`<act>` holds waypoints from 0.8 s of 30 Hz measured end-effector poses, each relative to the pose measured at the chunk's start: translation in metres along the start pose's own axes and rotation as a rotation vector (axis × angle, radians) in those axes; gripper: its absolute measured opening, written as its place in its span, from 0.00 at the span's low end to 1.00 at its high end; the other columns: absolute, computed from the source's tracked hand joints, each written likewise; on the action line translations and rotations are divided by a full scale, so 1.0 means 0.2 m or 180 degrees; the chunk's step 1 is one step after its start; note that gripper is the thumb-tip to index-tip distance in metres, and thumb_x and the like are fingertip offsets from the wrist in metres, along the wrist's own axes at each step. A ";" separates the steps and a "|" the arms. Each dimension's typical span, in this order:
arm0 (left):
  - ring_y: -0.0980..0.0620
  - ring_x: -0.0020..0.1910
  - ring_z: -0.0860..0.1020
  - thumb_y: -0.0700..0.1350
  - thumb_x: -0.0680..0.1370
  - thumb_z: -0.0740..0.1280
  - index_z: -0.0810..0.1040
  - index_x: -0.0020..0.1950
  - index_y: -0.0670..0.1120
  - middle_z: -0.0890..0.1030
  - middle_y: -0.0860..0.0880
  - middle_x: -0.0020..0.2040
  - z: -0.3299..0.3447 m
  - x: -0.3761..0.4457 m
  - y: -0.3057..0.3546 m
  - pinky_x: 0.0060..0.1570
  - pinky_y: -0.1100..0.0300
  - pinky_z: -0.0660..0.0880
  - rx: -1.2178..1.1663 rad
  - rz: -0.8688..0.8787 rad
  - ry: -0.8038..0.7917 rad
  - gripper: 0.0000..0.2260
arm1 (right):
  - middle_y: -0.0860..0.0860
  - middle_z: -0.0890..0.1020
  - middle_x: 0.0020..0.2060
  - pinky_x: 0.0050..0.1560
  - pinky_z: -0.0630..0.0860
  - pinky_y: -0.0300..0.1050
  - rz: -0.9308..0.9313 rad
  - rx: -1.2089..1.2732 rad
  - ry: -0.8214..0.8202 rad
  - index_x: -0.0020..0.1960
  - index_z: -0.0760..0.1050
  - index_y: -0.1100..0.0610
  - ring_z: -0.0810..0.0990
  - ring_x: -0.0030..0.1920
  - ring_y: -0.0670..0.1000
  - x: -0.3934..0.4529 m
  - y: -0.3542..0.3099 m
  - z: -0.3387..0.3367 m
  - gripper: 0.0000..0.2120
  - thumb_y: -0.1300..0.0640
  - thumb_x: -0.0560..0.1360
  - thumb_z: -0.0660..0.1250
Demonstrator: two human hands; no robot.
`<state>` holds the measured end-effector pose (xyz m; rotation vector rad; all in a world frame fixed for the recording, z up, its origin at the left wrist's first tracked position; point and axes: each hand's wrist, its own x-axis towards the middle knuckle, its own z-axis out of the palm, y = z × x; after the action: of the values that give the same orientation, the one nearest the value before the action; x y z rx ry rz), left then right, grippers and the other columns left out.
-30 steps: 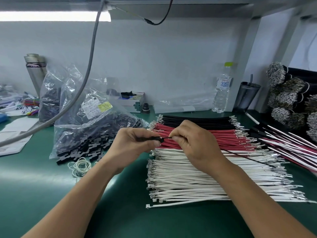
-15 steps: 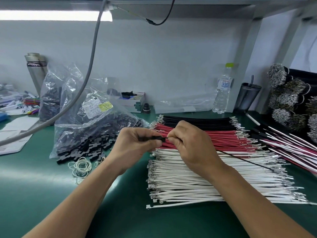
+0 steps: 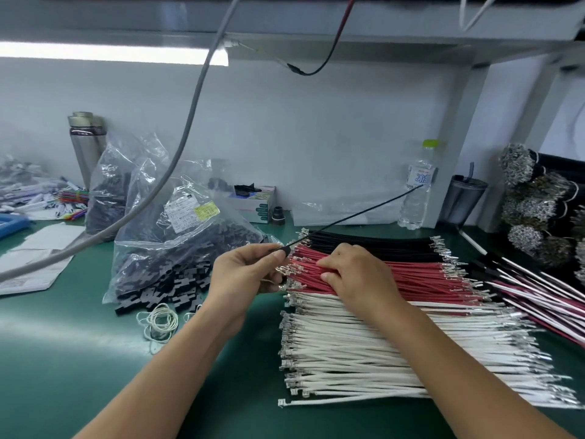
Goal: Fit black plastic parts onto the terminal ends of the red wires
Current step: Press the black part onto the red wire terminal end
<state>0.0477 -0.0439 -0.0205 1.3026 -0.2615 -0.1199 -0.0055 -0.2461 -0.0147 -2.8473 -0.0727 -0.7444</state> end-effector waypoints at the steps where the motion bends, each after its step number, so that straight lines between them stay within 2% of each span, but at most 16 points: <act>1: 0.52 0.30 0.79 0.36 0.76 0.75 0.88 0.48 0.42 0.87 0.40 0.44 0.00 0.00 0.00 0.30 0.60 0.78 -0.0038 -0.0027 -0.0012 0.03 | 0.40 0.77 0.48 0.49 0.74 0.44 0.0051 0.0093 -0.0078 0.58 0.82 0.44 0.74 0.55 0.45 0.02 0.01 0.01 0.10 0.48 0.79 0.68; 3: 0.52 0.30 0.79 0.36 0.76 0.75 0.88 0.47 0.41 0.87 0.39 0.44 -0.01 0.01 -0.01 0.30 0.61 0.78 -0.0108 -0.0053 -0.0039 0.03 | 0.39 0.77 0.43 0.47 0.74 0.44 0.0012 0.0101 -0.0065 0.53 0.84 0.44 0.75 0.52 0.44 0.05 0.03 0.00 0.06 0.48 0.77 0.70; 5: 0.51 0.30 0.79 0.36 0.75 0.75 0.88 0.48 0.41 0.87 0.39 0.45 -0.01 0.02 -0.01 0.30 0.61 0.78 -0.0173 -0.0052 -0.0049 0.03 | 0.40 0.79 0.43 0.43 0.74 0.42 -0.0153 -0.0013 0.0007 0.49 0.84 0.45 0.76 0.50 0.44 0.05 0.02 -0.01 0.03 0.49 0.77 0.71; 8: 0.51 0.31 0.79 0.41 0.71 0.77 0.88 0.49 0.41 0.87 0.38 0.46 -0.02 0.02 0.00 0.30 0.60 0.78 -0.0325 -0.0036 -0.0025 0.09 | 0.40 0.81 0.46 0.42 0.71 0.38 -0.0259 -0.0009 0.0159 0.50 0.82 0.46 0.79 0.48 0.43 0.02 0.02 -0.04 0.04 0.52 0.78 0.69; 11: 0.51 0.31 0.80 0.44 0.68 0.76 0.87 0.54 0.42 0.86 0.39 0.45 -0.03 0.02 0.01 0.32 0.60 0.79 -0.0532 0.0012 -0.0033 0.16 | 0.41 0.80 0.46 0.45 0.75 0.40 -0.0258 0.0410 0.0297 0.54 0.82 0.48 0.79 0.47 0.44 -0.01 0.04 -0.07 0.07 0.58 0.79 0.69; 15: 0.51 0.32 0.80 0.43 0.69 0.75 0.87 0.54 0.42 0.86 0.40 0.44 -0.04 0.02 0.03 0.33 0.60 0.80 -0.0665 -0.0009 -0.0163 0.14 | 0.41 0.76 0.45 0.45 0.76 0.39 -0.0210 0.0835 0.0551 0.54 0.82 0.49 0.77 0.45 0.41 -0.07 0.01 -0.09 0.09 0.61 0.79 0.69; 19: 0.51 0.32 0.80 0.42 0.70 0.75 0.87 0.52 0.41 0.85 0.40 0.42 -0.04 0.00 0.04 0.33 0.59 0.80 -0.0679 -0.0086 -0.0370 0.12 | 0.40 0.75 0.43 0.40 0.74 0.38 -0.0218 0.1044 0.0708 0.53 0.83 0.47 0.77 0.43 0.44 -0.12 -0.03 -0.13 0.08 0.58 0.78 0.70; 24: 0.50 0.30 0.80 0.40 0.71 0.74 0.87 0.52 0.39 0.85 0.41 0.40 -0.02 -0.02 0.06 0.33 0.58 0.81 -0.0648 -0.0249 -0.0819 0.11 | 0.41 0.76 0.40 0.36 0.75 0.43 -0.0284 0.1287 0.0777 0.48 0.85 0.47 0.77 0.38 0.48 -0.16 -0.07 -0.18 0.03 0.53 0.75 0.75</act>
<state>0.0435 -0.0360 -0.0113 1.0944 -0.4070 -0.3729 -0.0521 -0.2391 0.0030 -2.3687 -0.2810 -0.9654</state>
